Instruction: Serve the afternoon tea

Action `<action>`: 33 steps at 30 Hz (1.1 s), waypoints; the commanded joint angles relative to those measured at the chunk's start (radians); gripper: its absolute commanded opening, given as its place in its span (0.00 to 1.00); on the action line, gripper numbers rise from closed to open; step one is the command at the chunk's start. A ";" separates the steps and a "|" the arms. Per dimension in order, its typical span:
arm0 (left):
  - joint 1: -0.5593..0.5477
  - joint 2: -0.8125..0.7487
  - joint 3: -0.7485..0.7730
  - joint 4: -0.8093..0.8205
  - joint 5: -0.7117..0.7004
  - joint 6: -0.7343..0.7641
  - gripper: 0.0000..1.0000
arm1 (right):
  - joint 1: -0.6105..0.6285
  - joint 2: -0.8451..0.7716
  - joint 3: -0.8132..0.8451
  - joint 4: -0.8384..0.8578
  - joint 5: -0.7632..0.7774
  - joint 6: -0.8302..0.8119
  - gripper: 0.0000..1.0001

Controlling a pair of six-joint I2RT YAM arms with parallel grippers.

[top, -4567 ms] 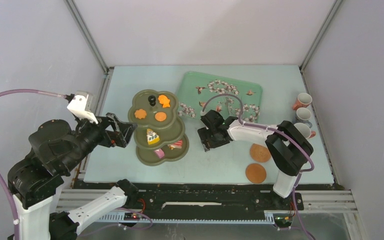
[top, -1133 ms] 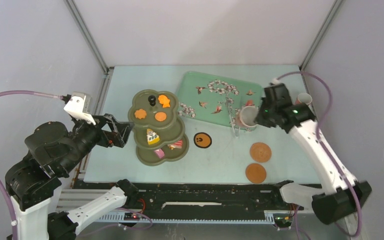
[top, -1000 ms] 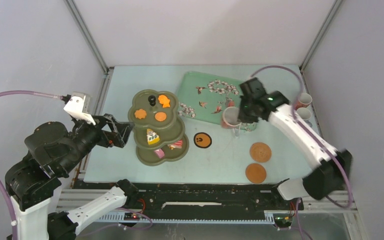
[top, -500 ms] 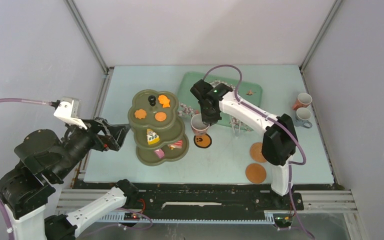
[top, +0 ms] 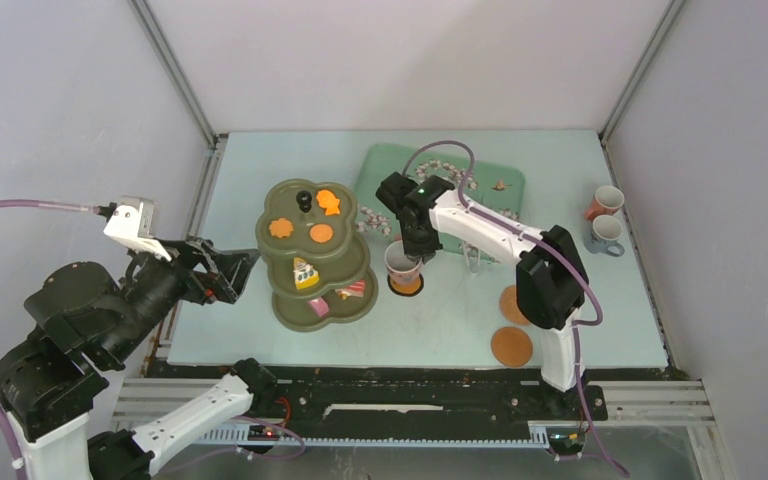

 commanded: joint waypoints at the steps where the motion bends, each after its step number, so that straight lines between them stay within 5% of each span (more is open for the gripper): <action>1: -0.005 0.015 0.003 0.027 0.007 -0.004 0.98 | 0.013 0.001 -0.017 0.031 0.025 0.028 0.00; 33: -0.006 0.043 0.011 0.019 -0.013 0.045 0.98 | -0.023 -0.028 -0.067 0.139 0.020 -0.003 0.00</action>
